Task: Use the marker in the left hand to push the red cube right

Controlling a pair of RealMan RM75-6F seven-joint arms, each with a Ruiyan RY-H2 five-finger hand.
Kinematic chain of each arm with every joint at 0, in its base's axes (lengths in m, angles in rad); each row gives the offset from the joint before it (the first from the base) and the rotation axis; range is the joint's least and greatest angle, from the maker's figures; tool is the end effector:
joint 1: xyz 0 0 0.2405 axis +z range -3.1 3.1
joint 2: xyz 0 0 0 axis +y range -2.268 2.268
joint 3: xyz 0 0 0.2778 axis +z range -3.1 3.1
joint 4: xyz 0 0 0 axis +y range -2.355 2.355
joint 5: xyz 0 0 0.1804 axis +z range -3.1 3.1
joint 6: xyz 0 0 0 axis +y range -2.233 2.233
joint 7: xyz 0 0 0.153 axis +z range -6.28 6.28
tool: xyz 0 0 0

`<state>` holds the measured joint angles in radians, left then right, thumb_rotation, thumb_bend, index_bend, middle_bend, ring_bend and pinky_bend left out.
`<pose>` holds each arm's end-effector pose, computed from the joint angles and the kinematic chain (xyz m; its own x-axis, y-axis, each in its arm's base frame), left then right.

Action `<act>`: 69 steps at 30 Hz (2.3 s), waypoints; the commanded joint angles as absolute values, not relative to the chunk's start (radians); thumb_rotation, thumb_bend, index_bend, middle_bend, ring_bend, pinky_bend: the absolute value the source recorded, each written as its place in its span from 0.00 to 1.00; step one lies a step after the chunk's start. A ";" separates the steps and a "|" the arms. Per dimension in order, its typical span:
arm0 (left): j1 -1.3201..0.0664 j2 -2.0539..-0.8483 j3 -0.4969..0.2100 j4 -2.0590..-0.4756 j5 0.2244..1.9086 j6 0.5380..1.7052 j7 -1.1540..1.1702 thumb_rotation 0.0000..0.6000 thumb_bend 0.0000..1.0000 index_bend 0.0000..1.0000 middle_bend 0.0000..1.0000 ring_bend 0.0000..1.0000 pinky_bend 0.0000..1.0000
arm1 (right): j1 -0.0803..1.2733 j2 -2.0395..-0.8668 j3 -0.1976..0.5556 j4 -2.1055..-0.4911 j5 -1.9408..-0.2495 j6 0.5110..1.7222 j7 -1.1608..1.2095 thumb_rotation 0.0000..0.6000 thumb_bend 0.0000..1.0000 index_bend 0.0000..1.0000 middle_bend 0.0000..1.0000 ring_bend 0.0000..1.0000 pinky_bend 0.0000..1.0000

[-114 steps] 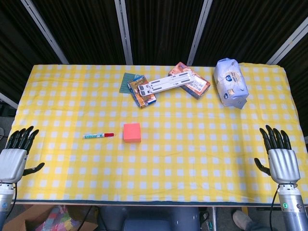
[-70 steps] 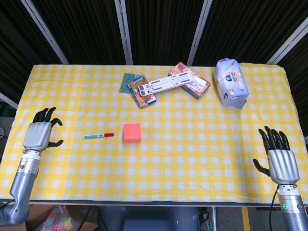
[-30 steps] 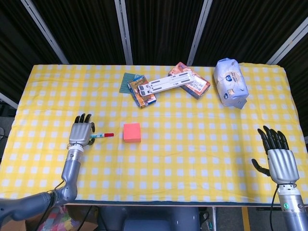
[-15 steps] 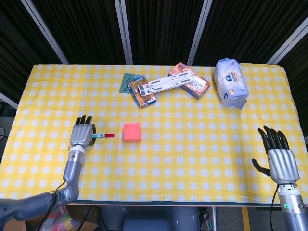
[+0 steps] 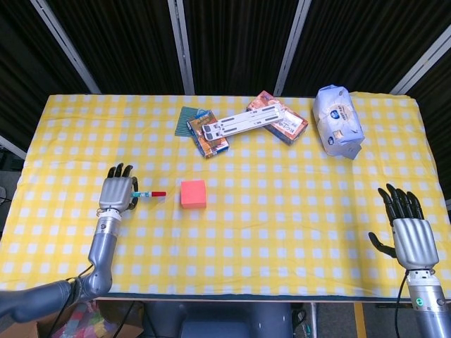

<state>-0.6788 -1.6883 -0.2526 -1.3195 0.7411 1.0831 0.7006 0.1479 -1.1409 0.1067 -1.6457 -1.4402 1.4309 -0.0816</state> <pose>-0.2306 0.3700 0.0010 0.5276 0.2705 0.8053 0.8348 0.0106 -0.5505 -0.3052 -0.2183 0.1896 0.4079 0.0181 0.9129 -0.9128 -0.0161 0.4082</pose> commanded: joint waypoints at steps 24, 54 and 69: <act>-0.882 -1.903 -0.313 -1.219 0.636 1.044 0.848 1.00 0.47 0.57 0.10 0.00 0.09 | 0.148 -1.131 0.110 -1.647 -1.433 1.424 -0.049 1.00 0.32 0.00 0.00 0.00 0.00; -0.946 -1.902 -0.313 -1.310 0.580 1.089 0.937 1.00 0.47 0.57 0.10 0.00 0.09 | 0.146 -1.130 0.111 -1.650 -1.431 1.425 -0.043 1.00 0.32 0.00 0.00 0.00 0.00; -1.050 -2.044 -0.351 -1.222 0.563 1.073 0.961 1.00 0.47 0.57 0.10 0.00 0.09 | 0.145 -1.127 0.111 -1.653 -1.428 1.423 -0.041 1.00 0.32 0.00 0.00 0.00 0.00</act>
<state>-1.0404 -2.0341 -0.3445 -1.2302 0.5644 1.0765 0.9575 0.1450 -1.1269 0.1105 -1.6526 -1.4282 1.4232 -0.0408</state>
